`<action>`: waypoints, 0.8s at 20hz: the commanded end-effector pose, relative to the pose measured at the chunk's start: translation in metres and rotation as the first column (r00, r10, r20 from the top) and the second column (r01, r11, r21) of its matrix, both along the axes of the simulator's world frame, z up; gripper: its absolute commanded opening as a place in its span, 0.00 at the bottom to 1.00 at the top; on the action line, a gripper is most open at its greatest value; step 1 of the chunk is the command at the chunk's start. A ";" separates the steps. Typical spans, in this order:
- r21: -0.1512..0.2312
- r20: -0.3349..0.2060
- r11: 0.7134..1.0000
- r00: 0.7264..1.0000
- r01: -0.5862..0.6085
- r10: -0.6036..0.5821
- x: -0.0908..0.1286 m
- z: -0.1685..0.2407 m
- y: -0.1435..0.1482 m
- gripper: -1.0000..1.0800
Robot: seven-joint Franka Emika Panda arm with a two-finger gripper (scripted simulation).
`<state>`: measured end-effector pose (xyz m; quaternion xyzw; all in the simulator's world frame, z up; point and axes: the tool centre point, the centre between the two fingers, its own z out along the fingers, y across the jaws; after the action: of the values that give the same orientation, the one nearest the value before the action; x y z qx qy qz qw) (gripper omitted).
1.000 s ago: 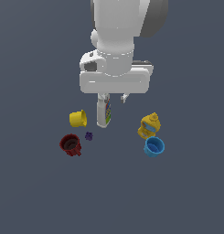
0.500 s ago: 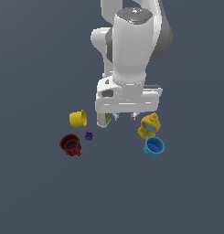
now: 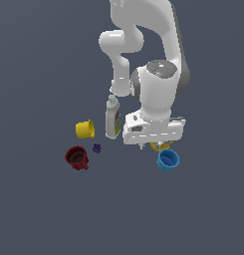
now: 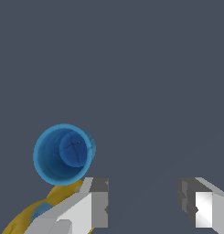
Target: Pick up a designated object from a clutter of objects.
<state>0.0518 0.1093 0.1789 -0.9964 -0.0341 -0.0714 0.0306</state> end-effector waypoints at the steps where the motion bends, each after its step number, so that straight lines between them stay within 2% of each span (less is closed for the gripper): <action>1: 0.012 0.012 1.000 1.000 -0.007 0.007 0.001 -0.021 0.014 0.62; 8: 0.038 0.033 0.999 0.999 -0.019 0.018 -0.002 -0.063 0.043 0.62; 16: 0.051 0.043 0.998 0.999 -0.025 0.022 -0.005 -0.084 0.057 0.62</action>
<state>0.0464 0.1648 0.0969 -0.9932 -0.0446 -0.0918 0.0557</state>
